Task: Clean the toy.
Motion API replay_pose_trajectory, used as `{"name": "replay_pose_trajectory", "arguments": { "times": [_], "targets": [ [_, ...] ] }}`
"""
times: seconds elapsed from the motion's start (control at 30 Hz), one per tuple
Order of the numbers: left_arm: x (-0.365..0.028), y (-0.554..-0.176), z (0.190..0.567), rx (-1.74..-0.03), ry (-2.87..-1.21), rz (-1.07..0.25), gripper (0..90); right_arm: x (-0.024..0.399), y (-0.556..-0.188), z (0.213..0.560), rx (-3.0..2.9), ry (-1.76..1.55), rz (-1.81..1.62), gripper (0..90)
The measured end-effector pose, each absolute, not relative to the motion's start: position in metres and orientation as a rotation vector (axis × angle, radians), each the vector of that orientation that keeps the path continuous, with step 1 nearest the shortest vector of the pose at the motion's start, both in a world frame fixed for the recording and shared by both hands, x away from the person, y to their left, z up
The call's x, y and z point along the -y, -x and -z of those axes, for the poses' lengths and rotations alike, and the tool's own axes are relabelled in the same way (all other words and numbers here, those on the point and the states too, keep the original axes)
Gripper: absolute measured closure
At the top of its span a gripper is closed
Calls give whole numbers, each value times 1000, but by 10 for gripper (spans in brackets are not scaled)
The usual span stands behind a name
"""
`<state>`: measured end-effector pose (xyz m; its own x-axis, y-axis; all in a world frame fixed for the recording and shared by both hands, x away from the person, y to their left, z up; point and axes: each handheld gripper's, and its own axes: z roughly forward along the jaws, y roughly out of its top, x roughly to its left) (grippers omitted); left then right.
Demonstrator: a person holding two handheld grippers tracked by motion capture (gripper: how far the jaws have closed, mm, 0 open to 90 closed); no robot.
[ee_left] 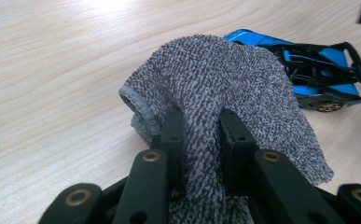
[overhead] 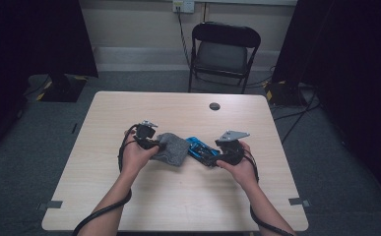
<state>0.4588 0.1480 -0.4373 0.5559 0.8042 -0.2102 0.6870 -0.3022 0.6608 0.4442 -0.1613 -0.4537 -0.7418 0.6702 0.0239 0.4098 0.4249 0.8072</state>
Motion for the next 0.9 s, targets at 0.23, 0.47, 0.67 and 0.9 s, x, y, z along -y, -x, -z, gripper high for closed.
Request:
{"name": "replay_pose_trajectory", "arguments": {
  "times": [0.23,0.47,0.67,0.9],
  "targets": [
    [-147,-446,441,-1150,-2096,-173,744,148,-458,461,-2388,-962,-1211,347],
    [-146,-436,446,-1117,-2100,-128,744,135,-466,467,-2426,-919,-1150,389],
    [-137,-426,453,-1078,-2114,-102,744,131,-469,473,-2460,-895,-1126,410],
    [-123,-416,454,-1015,-2142,-80,744,130,-471,476,-2452,-935,-1099,421]
  ]
}}
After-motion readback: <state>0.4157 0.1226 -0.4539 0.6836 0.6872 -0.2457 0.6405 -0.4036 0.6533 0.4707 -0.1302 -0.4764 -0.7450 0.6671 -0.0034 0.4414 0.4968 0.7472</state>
